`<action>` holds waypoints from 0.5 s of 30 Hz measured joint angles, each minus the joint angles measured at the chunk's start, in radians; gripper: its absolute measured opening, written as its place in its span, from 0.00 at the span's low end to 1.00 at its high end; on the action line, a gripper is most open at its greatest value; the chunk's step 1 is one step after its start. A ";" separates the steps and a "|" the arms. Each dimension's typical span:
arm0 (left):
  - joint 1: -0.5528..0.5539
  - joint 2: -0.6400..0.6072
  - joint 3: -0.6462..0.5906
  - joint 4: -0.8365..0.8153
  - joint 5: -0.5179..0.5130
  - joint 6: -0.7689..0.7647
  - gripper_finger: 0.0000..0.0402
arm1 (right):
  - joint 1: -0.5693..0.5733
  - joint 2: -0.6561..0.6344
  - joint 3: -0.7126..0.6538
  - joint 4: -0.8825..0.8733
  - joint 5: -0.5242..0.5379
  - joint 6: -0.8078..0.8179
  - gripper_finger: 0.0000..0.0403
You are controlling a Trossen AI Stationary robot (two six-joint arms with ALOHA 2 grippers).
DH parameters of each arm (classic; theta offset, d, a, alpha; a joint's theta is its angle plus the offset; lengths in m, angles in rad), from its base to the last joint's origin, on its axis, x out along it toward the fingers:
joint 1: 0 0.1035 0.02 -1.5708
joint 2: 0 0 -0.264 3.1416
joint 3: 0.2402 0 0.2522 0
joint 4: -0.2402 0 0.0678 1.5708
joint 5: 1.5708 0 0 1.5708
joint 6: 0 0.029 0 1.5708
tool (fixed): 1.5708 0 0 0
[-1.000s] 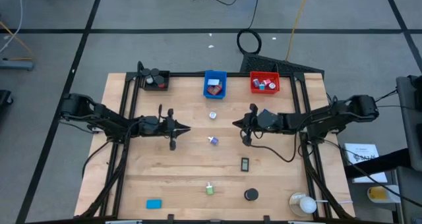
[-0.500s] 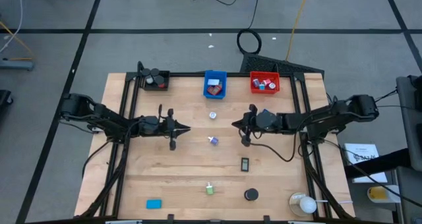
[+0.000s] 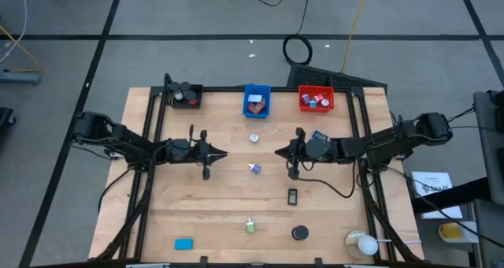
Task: Pick & Place Office items
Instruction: Put the purple charger adapter into the red basket
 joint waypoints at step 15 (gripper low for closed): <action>0.000 0.000 0.000 0.000 0.000 0.000 0.10 | 0.030 0.102 0.089 -0.025 0.001 -0.014 0.02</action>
